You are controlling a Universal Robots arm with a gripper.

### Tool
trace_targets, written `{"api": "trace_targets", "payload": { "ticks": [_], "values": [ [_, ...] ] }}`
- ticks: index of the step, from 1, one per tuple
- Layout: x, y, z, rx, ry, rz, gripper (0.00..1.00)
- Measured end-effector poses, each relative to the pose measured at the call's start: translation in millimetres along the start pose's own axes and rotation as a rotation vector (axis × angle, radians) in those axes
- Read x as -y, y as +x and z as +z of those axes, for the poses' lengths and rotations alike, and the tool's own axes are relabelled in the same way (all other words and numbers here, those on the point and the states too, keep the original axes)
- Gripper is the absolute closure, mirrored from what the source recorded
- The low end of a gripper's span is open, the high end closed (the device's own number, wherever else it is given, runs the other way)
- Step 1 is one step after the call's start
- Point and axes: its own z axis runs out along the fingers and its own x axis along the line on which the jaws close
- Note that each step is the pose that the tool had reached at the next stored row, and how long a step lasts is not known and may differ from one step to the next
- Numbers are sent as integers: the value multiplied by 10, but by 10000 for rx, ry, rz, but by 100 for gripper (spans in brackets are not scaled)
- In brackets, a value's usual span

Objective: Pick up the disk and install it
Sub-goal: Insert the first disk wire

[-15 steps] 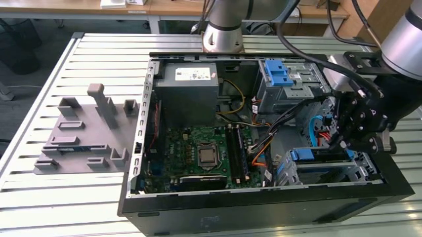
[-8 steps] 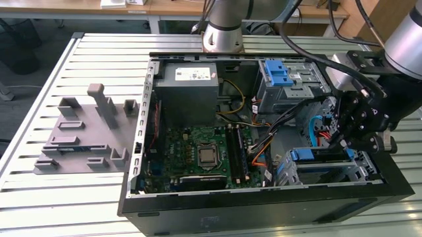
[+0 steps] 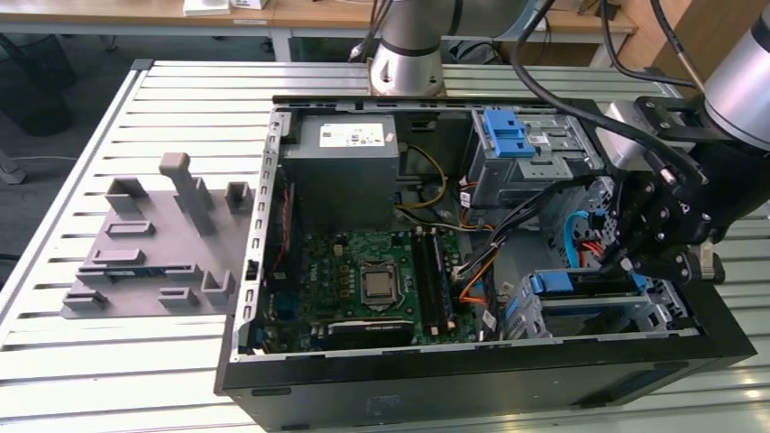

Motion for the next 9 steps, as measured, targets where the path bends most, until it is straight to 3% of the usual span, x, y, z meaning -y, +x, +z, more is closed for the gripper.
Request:
{"api": "trace_targets", "payload": {
  "ticks": [9],
  "values": [
    [8,3,21,38,-20,-1,84]
  ]
}}
